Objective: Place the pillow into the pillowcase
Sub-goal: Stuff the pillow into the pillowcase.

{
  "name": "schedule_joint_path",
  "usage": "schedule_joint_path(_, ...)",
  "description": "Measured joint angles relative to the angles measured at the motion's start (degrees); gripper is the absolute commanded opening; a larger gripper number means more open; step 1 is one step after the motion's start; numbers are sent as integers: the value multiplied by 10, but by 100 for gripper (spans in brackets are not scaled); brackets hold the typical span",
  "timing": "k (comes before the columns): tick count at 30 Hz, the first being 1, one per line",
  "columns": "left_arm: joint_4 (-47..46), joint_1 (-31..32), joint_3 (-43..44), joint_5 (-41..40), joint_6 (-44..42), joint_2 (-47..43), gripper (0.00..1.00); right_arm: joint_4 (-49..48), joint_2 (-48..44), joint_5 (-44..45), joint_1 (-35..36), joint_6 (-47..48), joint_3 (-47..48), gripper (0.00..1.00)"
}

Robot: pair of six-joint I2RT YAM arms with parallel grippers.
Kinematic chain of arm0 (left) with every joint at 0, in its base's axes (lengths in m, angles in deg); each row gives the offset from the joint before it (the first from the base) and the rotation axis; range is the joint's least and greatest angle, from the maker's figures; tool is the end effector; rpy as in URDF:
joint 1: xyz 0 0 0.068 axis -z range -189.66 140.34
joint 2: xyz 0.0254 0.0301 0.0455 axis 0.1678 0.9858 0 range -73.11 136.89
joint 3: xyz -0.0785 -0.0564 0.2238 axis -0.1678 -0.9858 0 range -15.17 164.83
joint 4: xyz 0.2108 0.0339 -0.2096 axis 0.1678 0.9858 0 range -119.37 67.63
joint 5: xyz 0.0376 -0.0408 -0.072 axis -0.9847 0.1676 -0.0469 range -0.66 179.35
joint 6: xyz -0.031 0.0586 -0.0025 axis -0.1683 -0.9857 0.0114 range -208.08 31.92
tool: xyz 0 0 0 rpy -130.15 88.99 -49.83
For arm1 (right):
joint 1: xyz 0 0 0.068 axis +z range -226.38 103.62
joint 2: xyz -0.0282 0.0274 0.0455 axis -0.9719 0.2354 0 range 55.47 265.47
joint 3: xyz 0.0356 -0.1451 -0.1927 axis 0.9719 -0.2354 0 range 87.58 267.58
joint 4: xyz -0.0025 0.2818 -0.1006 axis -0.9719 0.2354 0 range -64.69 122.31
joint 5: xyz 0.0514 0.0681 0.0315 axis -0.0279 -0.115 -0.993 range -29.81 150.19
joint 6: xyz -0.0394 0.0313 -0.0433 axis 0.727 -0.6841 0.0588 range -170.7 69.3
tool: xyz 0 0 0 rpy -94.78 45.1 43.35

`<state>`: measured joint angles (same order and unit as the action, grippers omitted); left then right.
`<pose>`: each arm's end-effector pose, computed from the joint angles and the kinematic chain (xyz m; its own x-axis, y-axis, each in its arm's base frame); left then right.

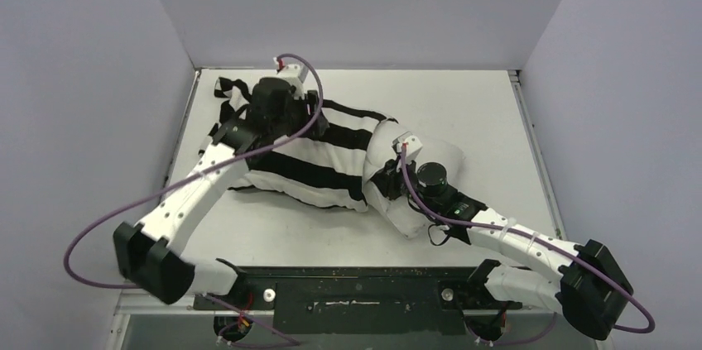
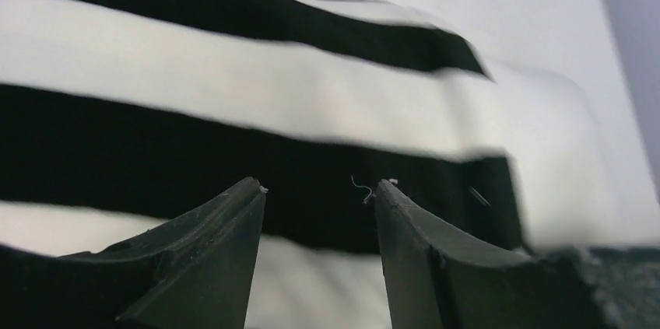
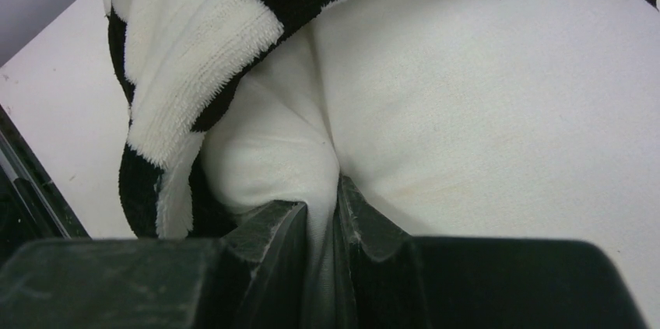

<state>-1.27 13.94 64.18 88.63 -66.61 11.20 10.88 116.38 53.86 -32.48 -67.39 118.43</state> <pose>0.3594 -0.1563 0.3124 -0.6082 -0.1337 -0.7824 0.1805 0.9366 -0.3004 0.2155 0.2154 0.1932 -0.4058 0.0056 -0.9140 -0.6777 0.6691 0.3050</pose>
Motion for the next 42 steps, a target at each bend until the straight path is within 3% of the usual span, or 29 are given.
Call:
schedule_joint_path(4,4,111,-81,8,30,-143,58,-29,16,5,1,-18,0,0)
schedule_joint_path(8,-34,178,-185,7,86,-222,61,-47,39,9,2,-39,12,0)
schedule_joint_path(14,-90,240,-272,-20,145,-186,62,-74,65,9,4,-76,21,0)
schedule_joint_path(15,-99,248,-272,-29,147,-171,54,-77,66,9,4,-82,21,0)
schedule_joint_path(18,-122,258,-269,-64,151,-133,5,-96,71,9,4,-104,20,0)
schedule_joint_path(19,-122,259,-265,-78,151,-123,0,-103,73,10,4,-111,20,0)
schedule_joint_path(23,-101,283,-242,-129,150,-111,0,-141,93,22,4,-140,19,0)
schedule_joint_path(30,-31,420,-115,-227,161,-90,0,-229,155,87,3,-211,19,0)
schedule_joint_path(36,-80,438,-235,-228,215,-97,0,-249,177,122,7,-253,19,0)
schedule_joint_path(38,-83,434,-236,-225,216,-95,9,-249,180,127,10,-257,19,1)
schedule_joint_path(42,-91,403,-231,-209,210,-106,36,-243,175,135,10,-250,19,26)
